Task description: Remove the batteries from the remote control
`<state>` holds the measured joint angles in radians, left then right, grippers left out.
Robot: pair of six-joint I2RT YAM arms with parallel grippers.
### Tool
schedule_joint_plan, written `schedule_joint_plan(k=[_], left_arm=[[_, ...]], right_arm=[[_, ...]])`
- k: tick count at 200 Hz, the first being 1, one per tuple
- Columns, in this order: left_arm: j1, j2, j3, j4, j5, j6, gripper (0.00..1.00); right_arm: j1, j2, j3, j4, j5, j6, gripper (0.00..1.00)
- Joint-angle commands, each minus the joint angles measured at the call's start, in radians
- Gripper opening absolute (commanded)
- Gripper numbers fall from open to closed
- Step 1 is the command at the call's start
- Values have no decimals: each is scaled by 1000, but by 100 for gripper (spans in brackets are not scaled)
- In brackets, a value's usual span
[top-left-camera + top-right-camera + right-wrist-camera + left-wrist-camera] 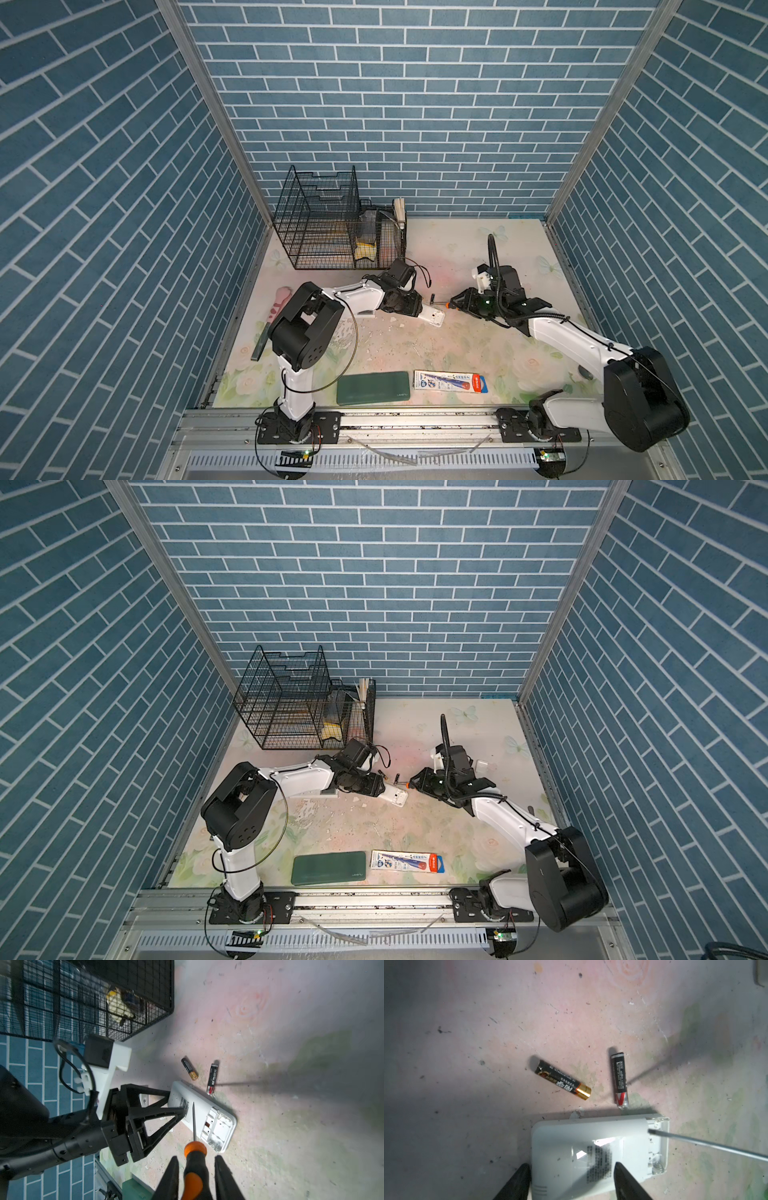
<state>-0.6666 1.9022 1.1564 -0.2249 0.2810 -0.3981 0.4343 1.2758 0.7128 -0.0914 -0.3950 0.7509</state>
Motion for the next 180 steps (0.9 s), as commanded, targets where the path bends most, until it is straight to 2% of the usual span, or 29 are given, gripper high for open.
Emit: schedule_joint_plan(k=[1,29,67,133,180], left_arm=[[-2,-5,-46,-1,54,-47,65],[-8,-18,-63,21,67,-71,66],[-38,-41,-78,37,67,-101,68],[-67,-110,-97,-6,21,-104,70],[-64,-217,-109,-102,-52,-74,72]], right_arm=[[-13,-57,-17,22,108,-6,0],[-51,-51,-69,117,156,23,0],[-123,30,-105,265,156,54,0],[-210,294,-85,560,35,99,0],[-226,386,-58,592,-20,72,0]])
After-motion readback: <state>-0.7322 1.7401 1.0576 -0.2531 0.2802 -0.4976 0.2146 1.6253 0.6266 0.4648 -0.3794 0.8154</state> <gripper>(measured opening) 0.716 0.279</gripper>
